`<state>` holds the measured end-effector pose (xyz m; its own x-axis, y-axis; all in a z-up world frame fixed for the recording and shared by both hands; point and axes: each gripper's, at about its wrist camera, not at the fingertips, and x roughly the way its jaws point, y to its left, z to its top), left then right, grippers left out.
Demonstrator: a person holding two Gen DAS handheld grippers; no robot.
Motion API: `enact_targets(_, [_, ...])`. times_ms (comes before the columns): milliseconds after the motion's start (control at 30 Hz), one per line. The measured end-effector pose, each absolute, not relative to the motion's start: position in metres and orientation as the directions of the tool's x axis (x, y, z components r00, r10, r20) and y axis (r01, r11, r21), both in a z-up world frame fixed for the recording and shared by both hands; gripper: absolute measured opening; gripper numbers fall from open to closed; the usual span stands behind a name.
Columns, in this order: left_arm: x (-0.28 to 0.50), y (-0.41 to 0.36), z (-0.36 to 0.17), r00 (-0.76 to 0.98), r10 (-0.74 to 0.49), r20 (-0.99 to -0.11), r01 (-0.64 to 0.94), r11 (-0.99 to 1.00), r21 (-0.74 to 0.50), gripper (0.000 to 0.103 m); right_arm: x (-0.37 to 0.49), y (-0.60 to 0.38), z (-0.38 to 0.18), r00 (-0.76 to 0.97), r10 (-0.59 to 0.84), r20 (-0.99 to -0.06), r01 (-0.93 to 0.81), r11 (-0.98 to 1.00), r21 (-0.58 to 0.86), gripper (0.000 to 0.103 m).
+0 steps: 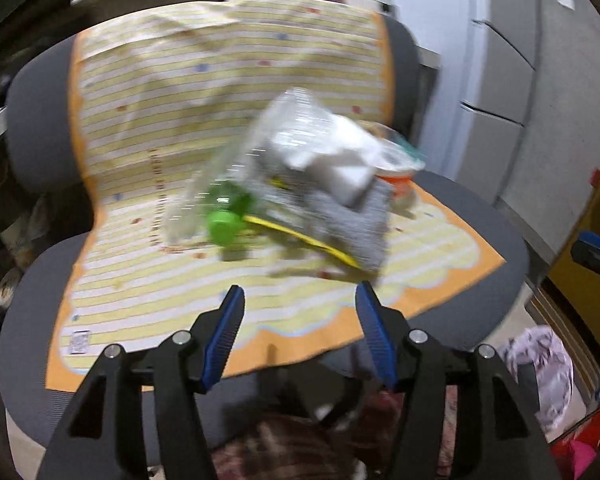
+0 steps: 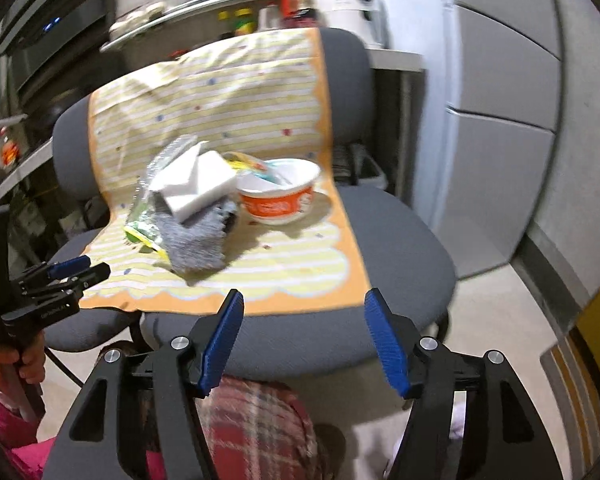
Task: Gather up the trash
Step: 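Bring both tools back to the trash on the chair, then grasp the crushed clear plastic bottle with the left gripper and lift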
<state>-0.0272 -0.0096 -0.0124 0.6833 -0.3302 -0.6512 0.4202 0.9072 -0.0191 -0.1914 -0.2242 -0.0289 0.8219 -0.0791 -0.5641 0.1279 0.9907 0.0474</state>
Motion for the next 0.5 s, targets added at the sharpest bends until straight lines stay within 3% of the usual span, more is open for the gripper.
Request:
enact_targets(67, [-0.018,0.002,-0.01,0.703,-0.313,-0.638,0.391,0.92,-0.02,0.064,-0.179,-0.216,-0.025,0.826,-0.058,-0.561,0.103,0.994,0.048,0.065])
enact_targets(267, [0.021,0.004,-0.005,0.752,-0.257,-0.608,0.352,0.935,0.04,0.065,-0.152,-0.197,-0.017,0.832,-0.018,-0.554,0.045,0.998,0.036,0.065])
enact_targets(500, [0.058,-0.03,-0.006,0.758,-0.267,-0.595,0.413,0.903,0.121,0.058,-0.136,-0.208,-0.025,0.815,-0.021,-0.578,0.065,0.996,0.055,0.065])
